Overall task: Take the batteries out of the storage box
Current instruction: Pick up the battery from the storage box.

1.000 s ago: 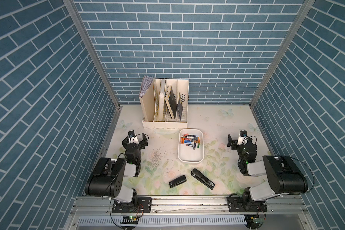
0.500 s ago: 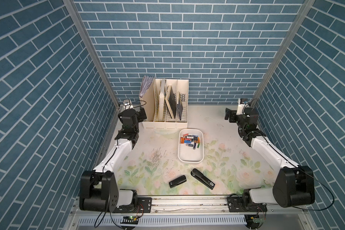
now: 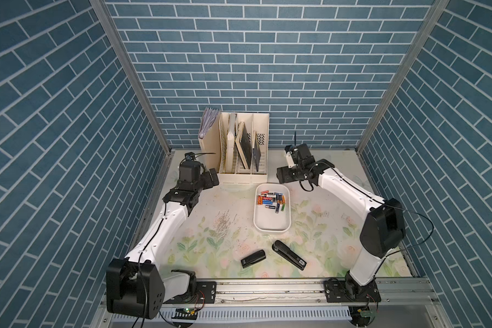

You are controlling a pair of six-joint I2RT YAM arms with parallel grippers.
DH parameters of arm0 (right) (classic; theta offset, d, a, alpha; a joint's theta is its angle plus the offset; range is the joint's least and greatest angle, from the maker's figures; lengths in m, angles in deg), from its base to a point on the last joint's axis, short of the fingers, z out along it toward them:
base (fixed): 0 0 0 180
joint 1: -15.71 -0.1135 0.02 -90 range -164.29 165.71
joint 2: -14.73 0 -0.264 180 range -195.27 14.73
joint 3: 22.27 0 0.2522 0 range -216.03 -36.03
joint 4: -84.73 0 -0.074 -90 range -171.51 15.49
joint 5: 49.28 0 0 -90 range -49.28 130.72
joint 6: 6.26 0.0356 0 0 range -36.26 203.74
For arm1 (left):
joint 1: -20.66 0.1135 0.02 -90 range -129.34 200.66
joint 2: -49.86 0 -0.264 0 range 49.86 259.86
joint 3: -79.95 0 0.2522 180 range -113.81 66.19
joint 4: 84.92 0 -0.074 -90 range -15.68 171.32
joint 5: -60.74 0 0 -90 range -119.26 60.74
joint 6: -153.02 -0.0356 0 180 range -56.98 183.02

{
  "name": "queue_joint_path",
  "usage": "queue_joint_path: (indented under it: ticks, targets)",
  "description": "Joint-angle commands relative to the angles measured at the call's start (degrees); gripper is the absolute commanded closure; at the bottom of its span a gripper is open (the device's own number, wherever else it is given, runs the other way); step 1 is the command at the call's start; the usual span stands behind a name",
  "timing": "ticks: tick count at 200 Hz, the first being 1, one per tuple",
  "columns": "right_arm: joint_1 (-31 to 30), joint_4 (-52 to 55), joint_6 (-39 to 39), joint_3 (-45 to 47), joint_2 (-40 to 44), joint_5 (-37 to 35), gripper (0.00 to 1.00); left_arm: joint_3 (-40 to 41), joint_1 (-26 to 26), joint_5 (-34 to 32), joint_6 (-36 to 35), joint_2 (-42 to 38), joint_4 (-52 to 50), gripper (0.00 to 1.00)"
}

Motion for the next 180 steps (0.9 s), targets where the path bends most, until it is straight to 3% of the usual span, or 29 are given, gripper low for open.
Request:
queue_joint_path:
  ticks: [1,52,121,180]
  targets:
    - [-2.8,7.1,-2.2,-3.6,-1.8,0.9,0.14,1.5,-1.1,2.9,2.7,0.1,-2.0,0.0]
    - [-6.9,9.9,-6.7,-6.4,-8.9,2.5,0.25,2.0,-4.0,4.1,4.6,2.8,-1.5,0.0]
    - [-8.9,7.5,-9.1,-3.3,-12.8,4.2,0.49,2.9,-5.1,5.2,5.8,3.7,-1.7,0.0]
    - [-8.9,5.6,-10.2,0.7,-13.9,5.3,0.57,3.3,-5.6,5.6,5.8,4.5,-2.4,0.0]
